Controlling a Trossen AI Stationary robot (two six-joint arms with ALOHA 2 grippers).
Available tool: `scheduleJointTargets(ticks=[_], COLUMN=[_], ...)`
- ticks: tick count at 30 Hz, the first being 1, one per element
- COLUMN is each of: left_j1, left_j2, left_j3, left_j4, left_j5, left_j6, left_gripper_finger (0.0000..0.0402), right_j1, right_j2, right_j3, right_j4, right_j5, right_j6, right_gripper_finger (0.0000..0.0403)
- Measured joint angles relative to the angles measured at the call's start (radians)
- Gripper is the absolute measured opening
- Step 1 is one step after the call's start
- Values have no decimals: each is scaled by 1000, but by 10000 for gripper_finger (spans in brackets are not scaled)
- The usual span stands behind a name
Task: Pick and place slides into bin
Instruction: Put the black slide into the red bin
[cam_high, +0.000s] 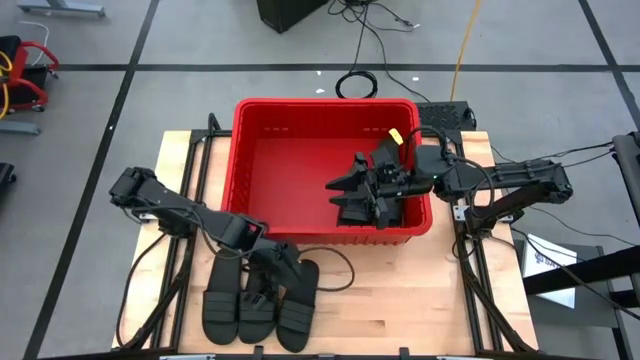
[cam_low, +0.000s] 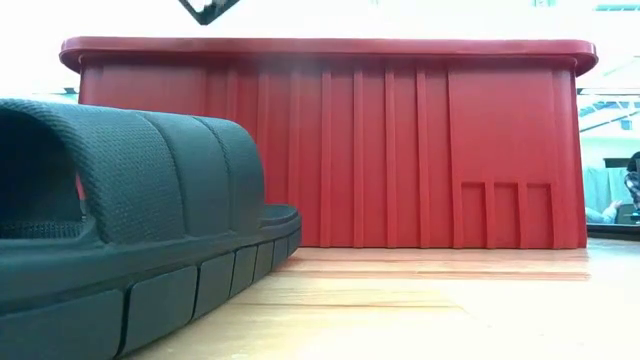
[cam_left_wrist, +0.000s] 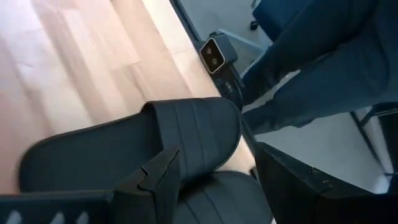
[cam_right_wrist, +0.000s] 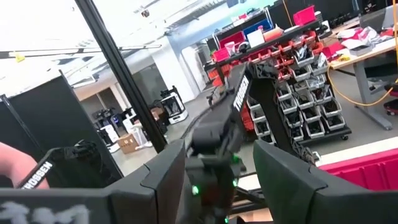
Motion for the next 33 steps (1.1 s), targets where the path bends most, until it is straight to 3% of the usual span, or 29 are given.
scheduleJointTargets(ticks=[14, 24, 33], left_j1=[22, 23, 0], left_j2=[-1, -1, -1], left_j3=[-251, -388, -472], left_j4=[251, 493, 596], left_j5=[58, 46, 2], left_j6=[-93, -215, -297], left_gripper_finger=[200, 200, 200], right_j1=[0, 0, 0], right_j2=[1, 1, 1], right_j3=[0, 0, 0], right_j4=[-16, -25, -25], right_j5=[26, 26, 26], right_j6=[29, 46, 49], right_gripper_finger=[183, 183, 183])
